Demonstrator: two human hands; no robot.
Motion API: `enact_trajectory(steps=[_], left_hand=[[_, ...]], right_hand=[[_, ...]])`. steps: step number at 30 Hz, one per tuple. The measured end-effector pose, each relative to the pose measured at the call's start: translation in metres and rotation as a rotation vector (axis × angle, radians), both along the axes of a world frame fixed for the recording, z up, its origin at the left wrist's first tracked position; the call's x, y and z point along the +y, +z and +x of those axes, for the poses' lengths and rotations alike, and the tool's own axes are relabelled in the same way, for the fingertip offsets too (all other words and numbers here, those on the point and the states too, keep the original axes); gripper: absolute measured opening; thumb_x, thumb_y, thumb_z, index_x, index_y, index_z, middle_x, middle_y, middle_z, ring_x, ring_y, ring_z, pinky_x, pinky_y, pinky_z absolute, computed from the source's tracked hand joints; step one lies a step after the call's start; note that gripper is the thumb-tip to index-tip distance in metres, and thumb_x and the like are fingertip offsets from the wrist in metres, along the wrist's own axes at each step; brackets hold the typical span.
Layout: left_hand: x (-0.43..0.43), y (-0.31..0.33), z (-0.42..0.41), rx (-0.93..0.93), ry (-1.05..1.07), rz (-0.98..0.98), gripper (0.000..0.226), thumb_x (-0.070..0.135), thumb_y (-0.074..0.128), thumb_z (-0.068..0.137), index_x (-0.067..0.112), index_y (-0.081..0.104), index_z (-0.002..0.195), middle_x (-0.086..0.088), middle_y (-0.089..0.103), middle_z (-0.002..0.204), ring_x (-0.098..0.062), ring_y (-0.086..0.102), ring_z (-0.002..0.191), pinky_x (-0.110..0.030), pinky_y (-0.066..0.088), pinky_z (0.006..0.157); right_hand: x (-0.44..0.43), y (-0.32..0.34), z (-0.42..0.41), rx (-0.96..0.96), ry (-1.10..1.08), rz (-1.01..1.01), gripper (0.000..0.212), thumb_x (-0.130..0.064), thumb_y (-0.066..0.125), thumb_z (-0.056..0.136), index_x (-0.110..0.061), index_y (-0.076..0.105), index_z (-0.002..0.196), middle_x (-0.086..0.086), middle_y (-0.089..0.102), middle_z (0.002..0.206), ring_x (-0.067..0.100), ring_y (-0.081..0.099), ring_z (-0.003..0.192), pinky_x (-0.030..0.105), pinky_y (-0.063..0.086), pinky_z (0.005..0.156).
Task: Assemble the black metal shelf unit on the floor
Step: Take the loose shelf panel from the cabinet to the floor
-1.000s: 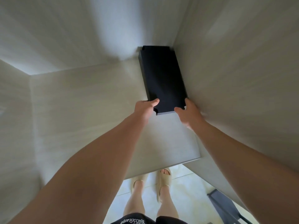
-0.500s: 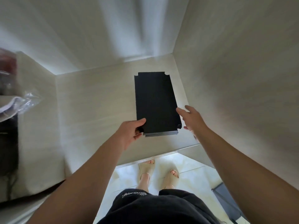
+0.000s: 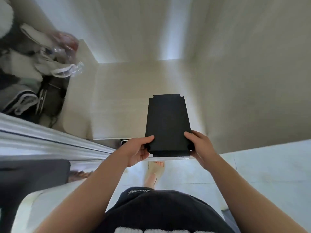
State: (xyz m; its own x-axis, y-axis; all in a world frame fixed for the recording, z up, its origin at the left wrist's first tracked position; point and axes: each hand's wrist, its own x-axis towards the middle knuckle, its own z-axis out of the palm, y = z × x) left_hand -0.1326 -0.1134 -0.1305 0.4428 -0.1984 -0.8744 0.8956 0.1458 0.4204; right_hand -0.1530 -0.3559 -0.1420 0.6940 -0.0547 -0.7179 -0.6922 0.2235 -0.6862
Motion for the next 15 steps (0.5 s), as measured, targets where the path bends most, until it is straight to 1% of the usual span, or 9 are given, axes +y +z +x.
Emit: enact_trajectory(steps=[2,3,6,9,12,13,15], left_hand=[[-0.004,0.001,-0.038,-0.006,0.033,0.005,0.018,0.024,0.075,0.087,0.013,0.069,0.1,-0.001,0.068,0.086,-0.011,0.057,0.072,-0.021,0.049,0.06],[-0.005,0.001,-0.057,-0.003,0.048,0.01,0.018,0.024,0.074,0.087,0.014,0.069,0.1,0.0,0.068,0.085,-0.011,0.058,0.071,-0.021,0.049,0.061],[-0.01,-0.001,-0.112,0.001,0.101,0.0,0.02,0.025,0.075,0.086,0.014,0.07,0.102,0.001,0.07,0.083,-0.01,0.059,0.071,-0.022,0.049,0.065],[-0.012,0.0,-0.162,0.027,0.117,-0.002,0.022,0.027,0.075,0.085,0.013,0.069,0.102,0.001,0.069,0.079,-0.01,0.06,0.067,-0.022,0.05,0.066],[-0.012,0.0,-0.204,0.047,0.108,-0.006,0.027,0.03,0.078,0.082,0.012,0.07,0.1,0.0,0.067,0.08,-0.013,0.058,0.069,-0.025,0.047,0.071],[-0.012,0.0,-0.216,0.051,0.109,-0.005,0.028,0.031,0.078,0.082,0.012,0.069,0.1,-0.001,0.066,0.081,-0.013,0.056,0.071,-0.025,0.046,0.072],[-0.012,-0.001,-0.237,0.061,0.101,-0.01,0.028,0.031,0.077,0.084,0.012,0.068,0.102,0.0,0.065,0.082,-0.013,0.056,0.072,-0.025,0.047,0.073]], right_hand=[[-0.004,0.0,-0.031,-0.006,0.032,0.009,0.026,-0.023,0.065,0.097,-0.014,0.069,0.121,0.008,0.076,0.111,0.027,0.072,0.092,0.051,0.059,0.091],[-0.006,0.0,-0.047,-0.008,0.051,0.015,0.024,-0.023,0.065,0.097,-0.014,0.07,0.119,0.01,0.076,0.111,0.027,0.072,0.091,0.051,0.059,0.089],[-0.012,-0.004,-0.093,-0.012,0.088,0.034,0.02,-0.024,0.065,0.097,-0.014,0.073,0.113,0.011,0.076,0.108,0.026,0.071,0.088,0.053,0.058,0.092],[-0.014,-0.005,-0.135,0.011,0.088,0.027,0.018,-0.025,0.065,0.096,-0.016,0.074,0.11,0.008,0.077,0.104,0.022,0.073,0.086,0.047,0.061,0.088],[-0.014,-0.008,-0.176,0.025,0.099,0.037,0.019,-0.026,0.065,0.097,-0.015,0.075,0.109,0.008,0.077,0.101,0.021,0.073,0.082,0.04,0.062,0.078],[-0.014,-0.008,-0.188,0.029,0.092,0.033,0.019,-0.026,0.065,0.097,-0.014,0.075,0.108,0.008,0.077,0.099,0.021,0.073,0.081,0.039,0.062,0.076],[-0.012,-0.009,-0.21,0.043,0.073,0.016,0.02,-0.026,0.065,0.098,-0.011,0.074,0.107,0.009,0.077,0.097,0.022,0.073,0.081,0.04,0.062,0.077]])
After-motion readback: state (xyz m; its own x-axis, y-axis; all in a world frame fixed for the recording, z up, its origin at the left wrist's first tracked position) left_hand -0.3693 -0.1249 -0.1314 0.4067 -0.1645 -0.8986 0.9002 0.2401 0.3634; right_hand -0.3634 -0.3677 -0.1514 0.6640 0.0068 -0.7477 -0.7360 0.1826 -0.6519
